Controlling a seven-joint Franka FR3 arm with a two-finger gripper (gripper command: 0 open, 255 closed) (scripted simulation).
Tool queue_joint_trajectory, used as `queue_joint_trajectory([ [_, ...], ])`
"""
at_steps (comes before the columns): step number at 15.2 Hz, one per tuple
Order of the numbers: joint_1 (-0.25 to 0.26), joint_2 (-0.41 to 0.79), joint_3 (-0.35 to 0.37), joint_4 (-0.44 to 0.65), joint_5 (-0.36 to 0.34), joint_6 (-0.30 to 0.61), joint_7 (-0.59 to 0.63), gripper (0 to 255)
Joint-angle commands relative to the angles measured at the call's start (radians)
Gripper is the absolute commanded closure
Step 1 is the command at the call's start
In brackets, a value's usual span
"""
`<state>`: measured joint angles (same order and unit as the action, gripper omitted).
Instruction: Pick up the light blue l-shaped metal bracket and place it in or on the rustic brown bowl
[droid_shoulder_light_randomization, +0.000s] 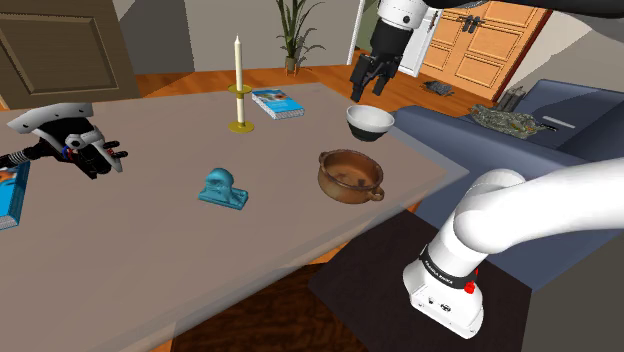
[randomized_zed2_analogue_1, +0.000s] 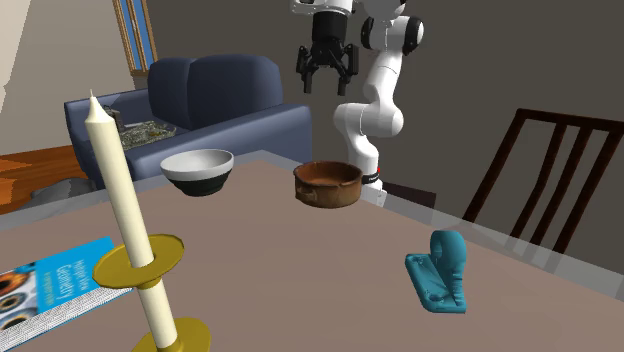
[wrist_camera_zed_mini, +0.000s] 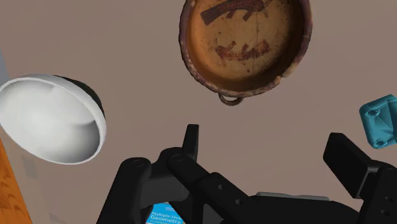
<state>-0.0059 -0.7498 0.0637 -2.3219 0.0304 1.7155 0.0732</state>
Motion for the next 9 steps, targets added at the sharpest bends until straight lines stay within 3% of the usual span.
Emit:
queue_joint_trajectory([
  [1, 0.000, 0.000, 0.000, 0.000, 0.000, 0.000, 0.000, 0],
  [9, 0.054, 0.158, 0.128, -0.009, 0.059, 0.161, 0.100, 0],
])
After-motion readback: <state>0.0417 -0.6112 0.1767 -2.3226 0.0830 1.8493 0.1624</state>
